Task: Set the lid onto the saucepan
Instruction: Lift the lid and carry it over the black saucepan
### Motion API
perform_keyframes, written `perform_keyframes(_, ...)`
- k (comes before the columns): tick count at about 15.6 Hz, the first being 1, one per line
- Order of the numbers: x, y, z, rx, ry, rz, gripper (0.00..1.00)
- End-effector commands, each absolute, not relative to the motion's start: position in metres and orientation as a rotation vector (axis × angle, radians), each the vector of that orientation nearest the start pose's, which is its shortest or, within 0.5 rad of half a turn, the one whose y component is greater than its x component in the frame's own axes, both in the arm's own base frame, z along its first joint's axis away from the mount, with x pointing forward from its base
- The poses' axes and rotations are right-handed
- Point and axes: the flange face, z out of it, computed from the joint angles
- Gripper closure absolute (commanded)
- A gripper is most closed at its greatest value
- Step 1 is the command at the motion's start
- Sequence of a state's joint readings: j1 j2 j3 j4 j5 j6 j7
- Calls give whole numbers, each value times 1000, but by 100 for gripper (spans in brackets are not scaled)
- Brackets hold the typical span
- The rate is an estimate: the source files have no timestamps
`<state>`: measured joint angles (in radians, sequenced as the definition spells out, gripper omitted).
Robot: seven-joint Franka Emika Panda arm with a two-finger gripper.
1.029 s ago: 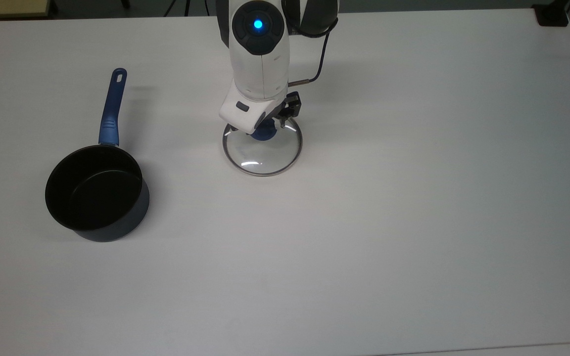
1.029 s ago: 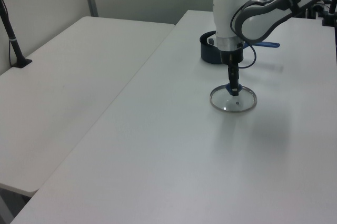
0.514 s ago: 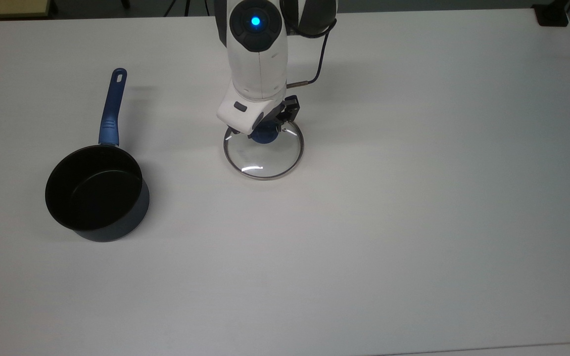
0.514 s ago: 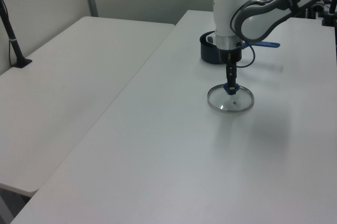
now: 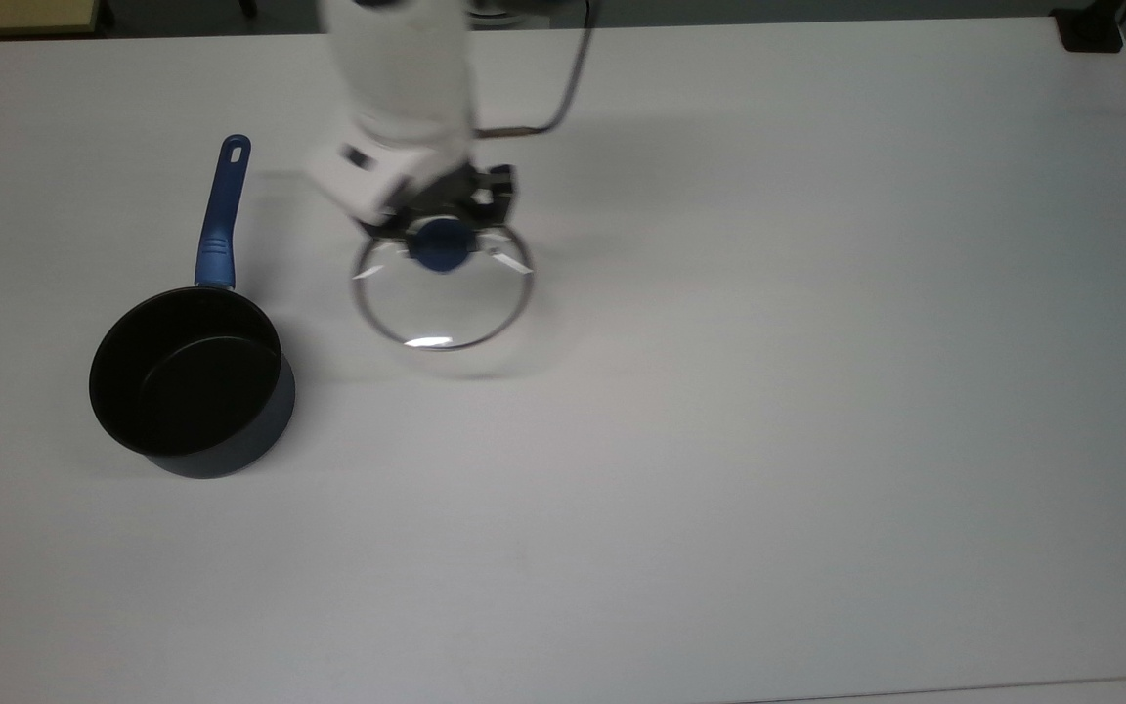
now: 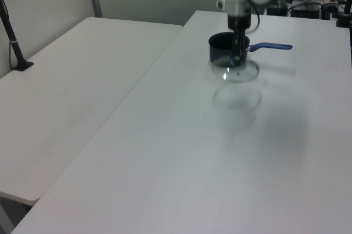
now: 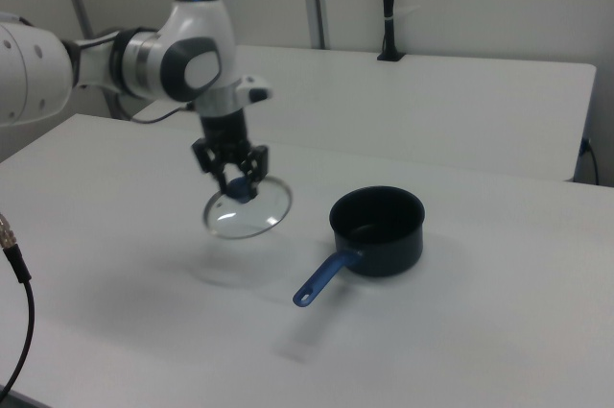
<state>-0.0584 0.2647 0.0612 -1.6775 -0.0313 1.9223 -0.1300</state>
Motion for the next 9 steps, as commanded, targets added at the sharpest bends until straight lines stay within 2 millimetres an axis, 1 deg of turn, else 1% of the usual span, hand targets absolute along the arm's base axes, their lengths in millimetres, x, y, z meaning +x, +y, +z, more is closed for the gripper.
perform_keyframes(1, 649, -65, 480, -3182, -183, -46, 57)
perform_keyframes(4, 660, -120, 485, -3216, -143, -87, 57)
perform_keyframes(7, 673, -161, 476, -3236, -124, -131, 56)
perform_keyframes(9, 679, -175, 476, -3247, -95, -197, 56)
